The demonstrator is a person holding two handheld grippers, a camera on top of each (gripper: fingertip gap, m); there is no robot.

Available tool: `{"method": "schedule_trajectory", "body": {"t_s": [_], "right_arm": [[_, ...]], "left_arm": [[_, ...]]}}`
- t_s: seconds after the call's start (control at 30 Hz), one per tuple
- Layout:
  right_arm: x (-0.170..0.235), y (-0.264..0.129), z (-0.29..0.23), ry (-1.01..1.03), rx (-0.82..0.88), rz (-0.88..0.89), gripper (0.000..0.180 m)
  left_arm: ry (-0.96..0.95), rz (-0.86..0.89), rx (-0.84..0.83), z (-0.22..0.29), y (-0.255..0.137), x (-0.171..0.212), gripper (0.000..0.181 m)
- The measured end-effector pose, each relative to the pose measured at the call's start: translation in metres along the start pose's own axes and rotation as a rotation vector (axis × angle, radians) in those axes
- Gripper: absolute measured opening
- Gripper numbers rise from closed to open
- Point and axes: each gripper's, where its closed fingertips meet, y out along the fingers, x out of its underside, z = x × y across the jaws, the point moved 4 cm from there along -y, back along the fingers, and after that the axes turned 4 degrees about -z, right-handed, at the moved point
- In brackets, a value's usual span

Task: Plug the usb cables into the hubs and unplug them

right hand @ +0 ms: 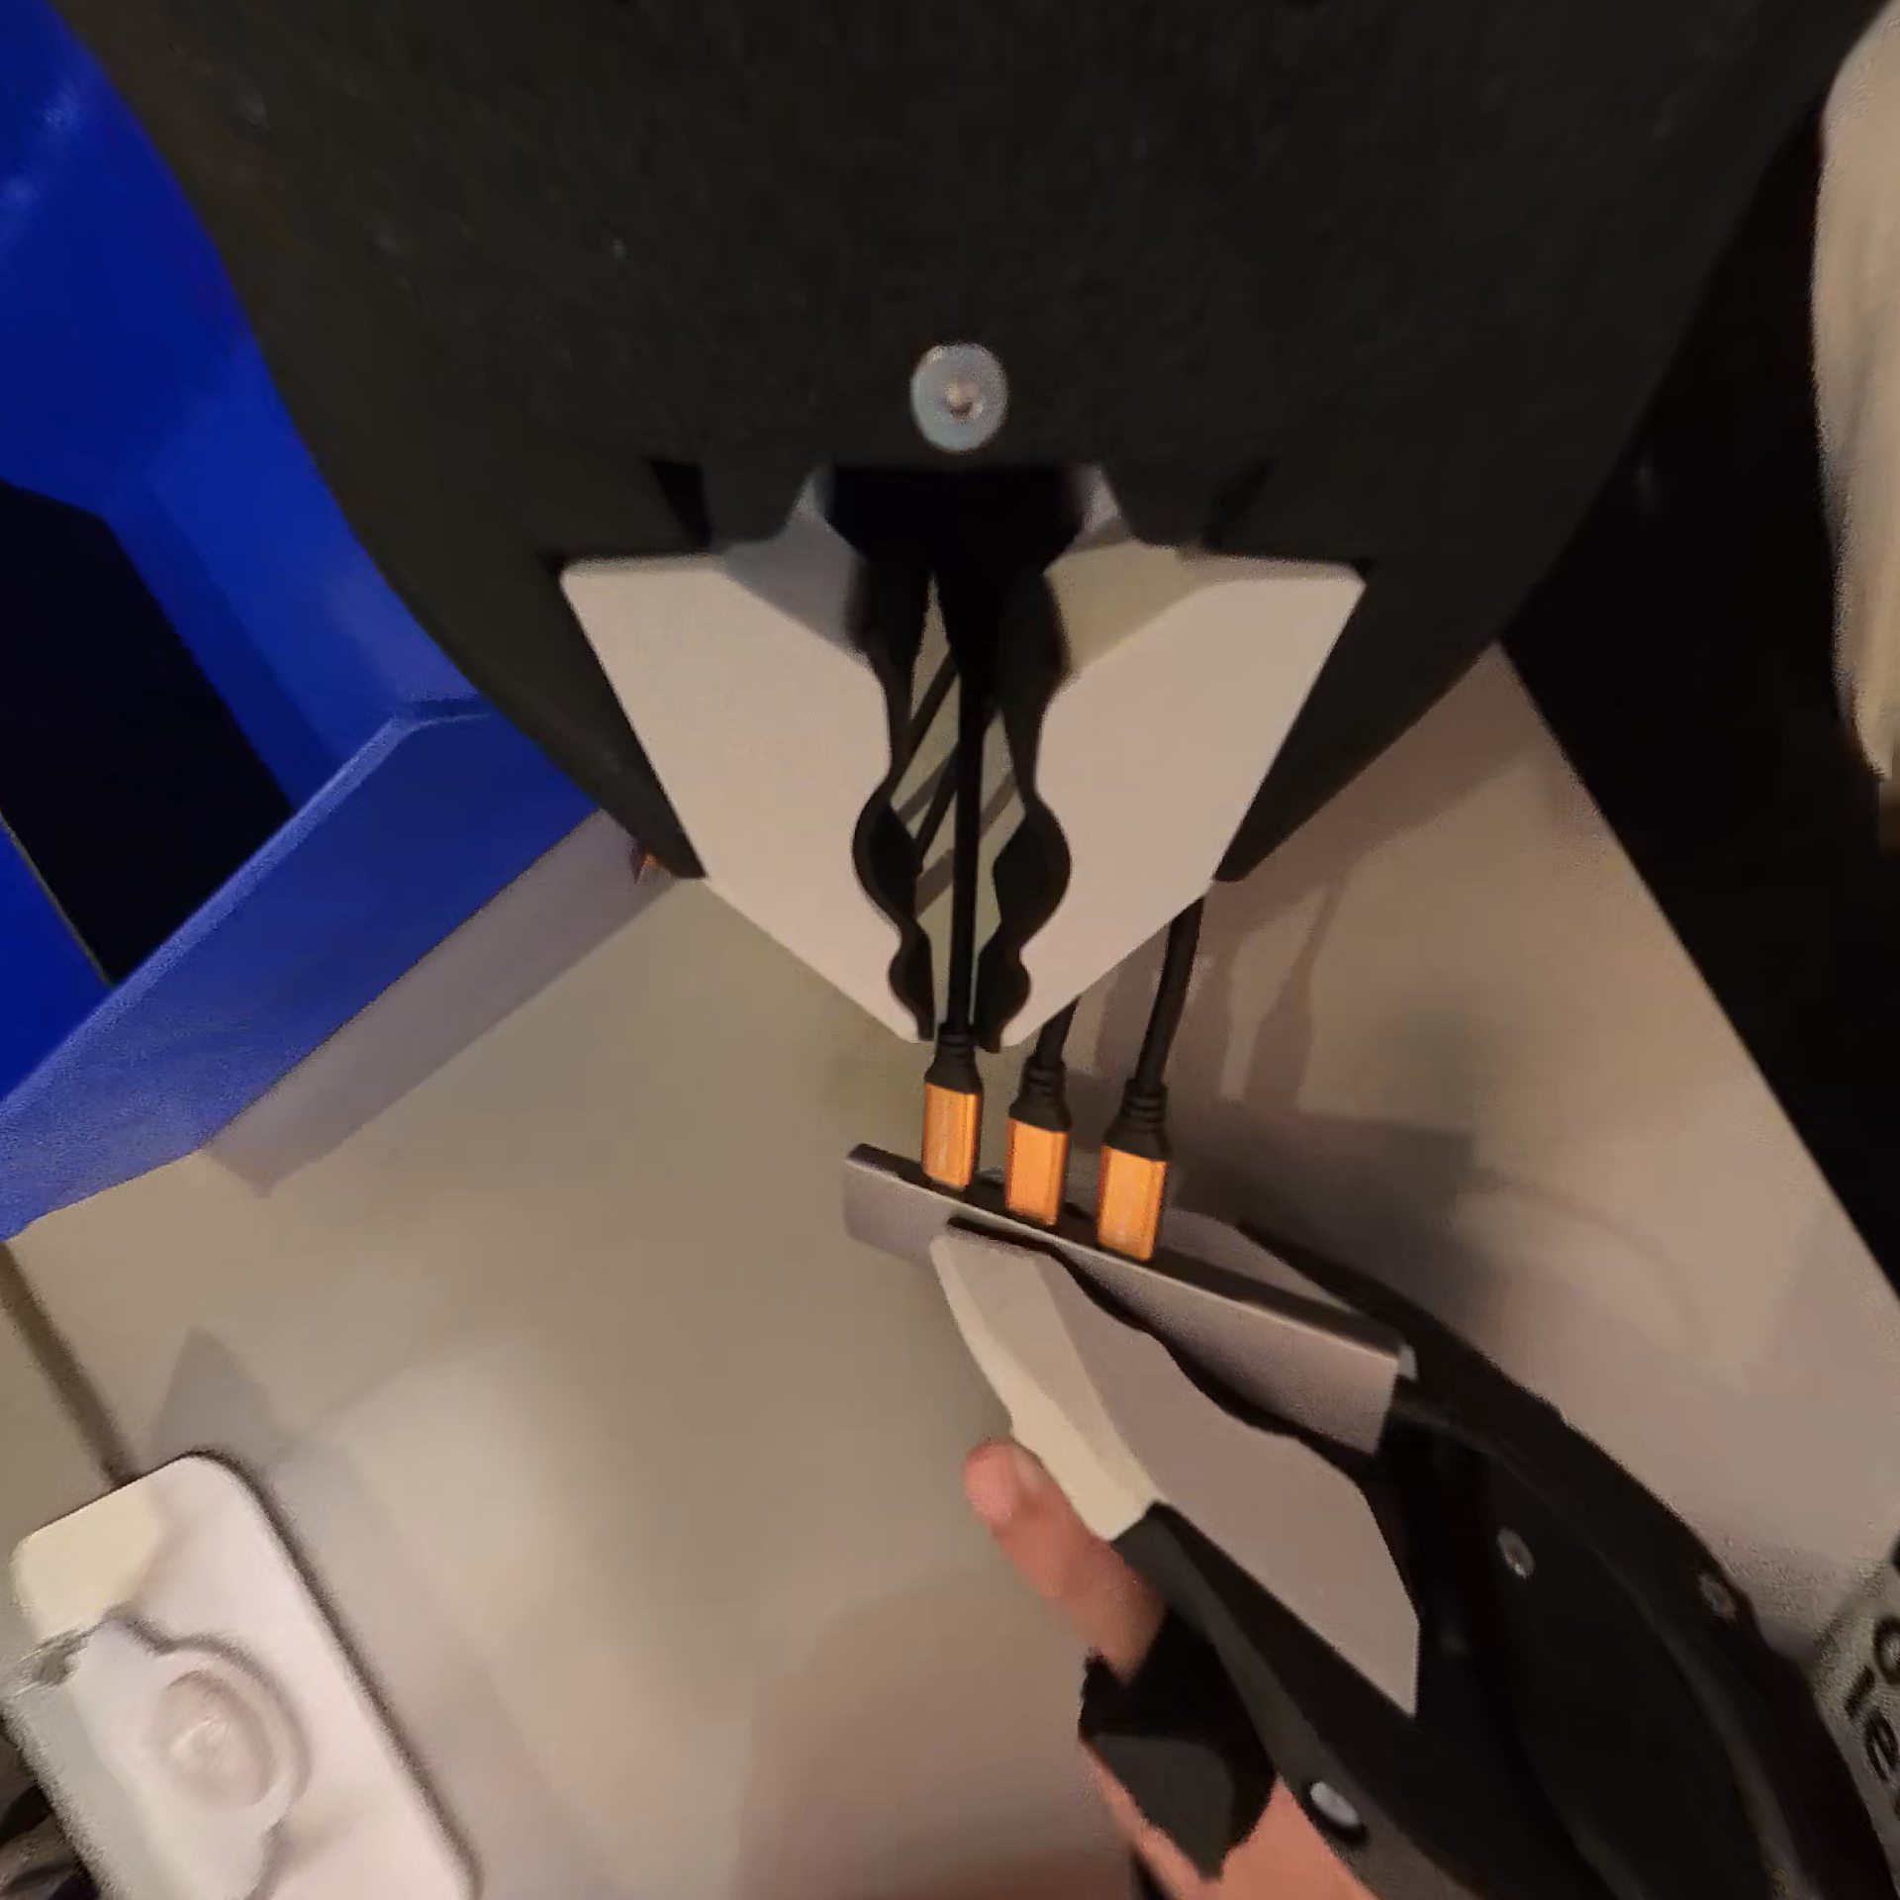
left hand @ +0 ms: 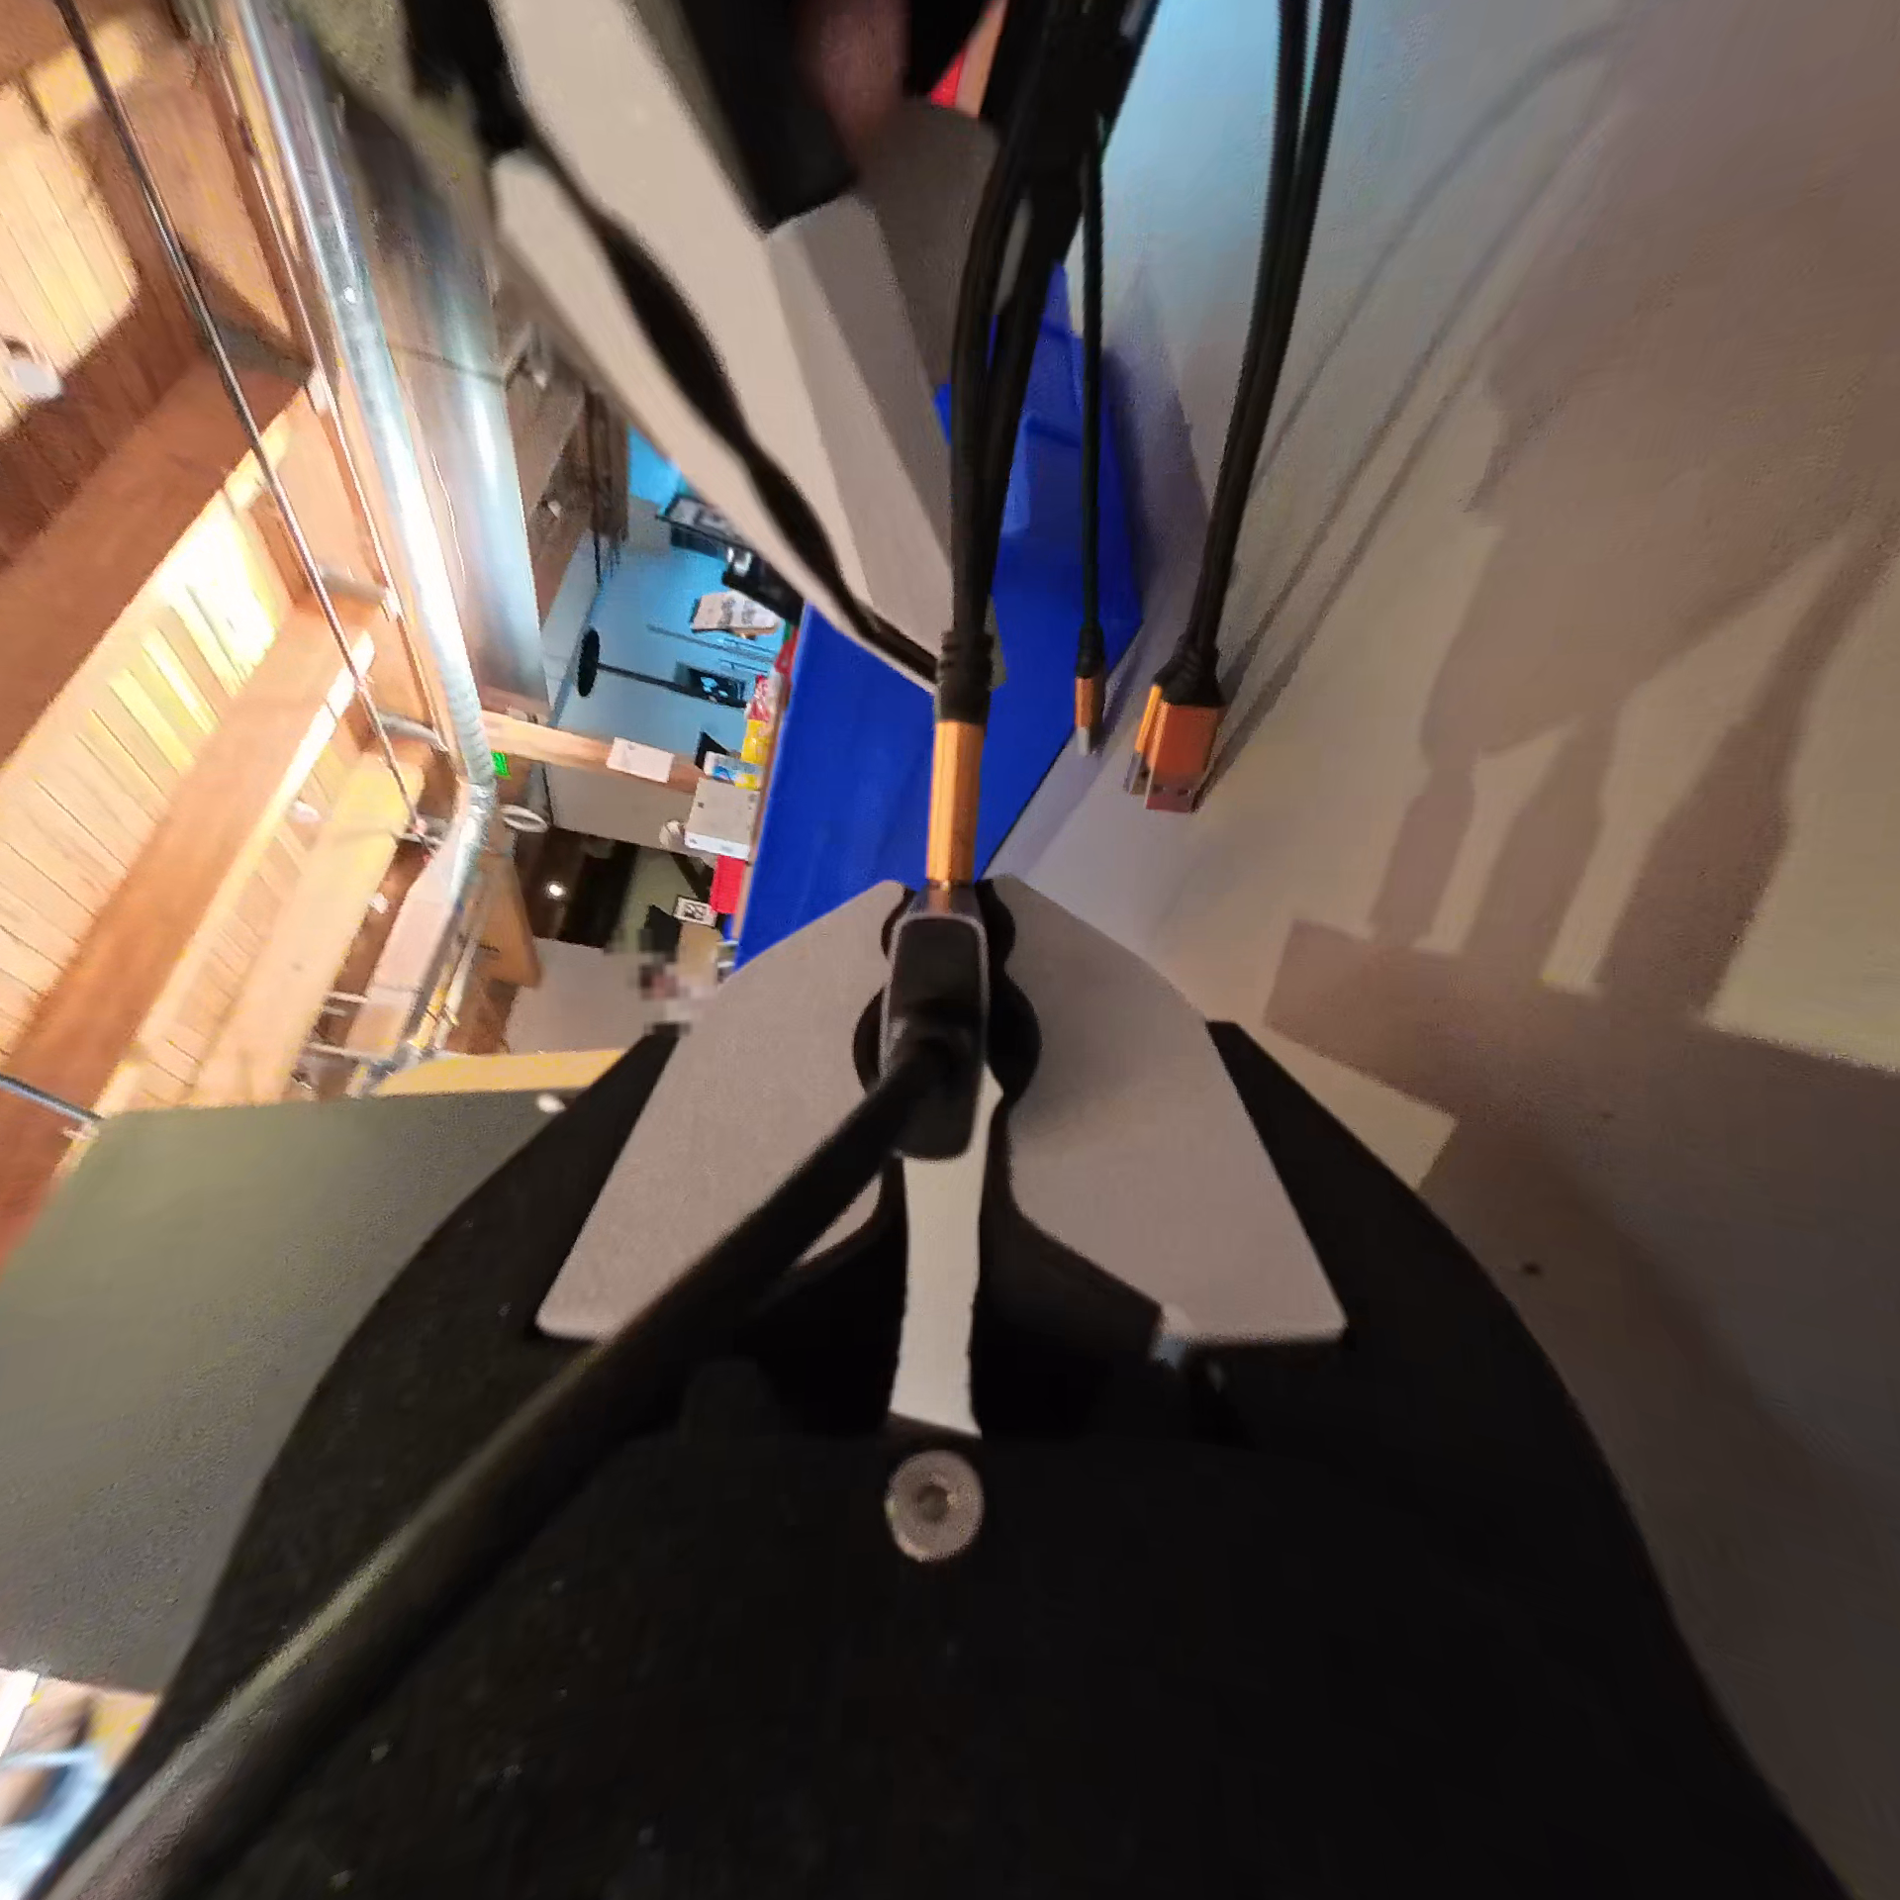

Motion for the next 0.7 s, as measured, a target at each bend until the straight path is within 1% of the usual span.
{"method": "schedule_trajectory", "body": {"t_s": [0.07,0.13,0.2,0.27,0.37,0.47,0.7], "right_arm": [[0.003,0.001,0.007,0.071,0.023,0.101,0.015],[0.01,0.002,0.009,0.157,-0.016,0.159,0.021],[0.009,0.0,0.009,0.241,-0.079,0.257,0.02],[0.006,-0.001,0.008,0.277,-0.135,0.348,0.014],[0.006,0.007,0.002,0.303,-0.186,0.356,0.013],[0.001,0.006,0.0,0.27,-0.136,0.404,0.009],[-0.001,0.002,-0.003,0.198,-0.101,0.376,0.006]], "left_arm": [[-0.05,-0.003,-0.003,-0.004,0.0,0.005,0.01],[-0.073,0.0,-0.013,-0.007,0.0,0.006,0.01],[-0.088,0.015,-0.02,-0.009,-0.002,0.005,0.01],[-0.082,0.022,-0.024,-0.009,-0.002,0.002,0.01],[-0.079,0.038,-0.021,-0.007,-0.003,-0.001,0.01],[-0.069,0.04,-0.032,-0.008,-0.003,-0.002,0.01],[-0.171,0.055,-0.032,-0.011,-0.005,-0.002,0.011]]}}
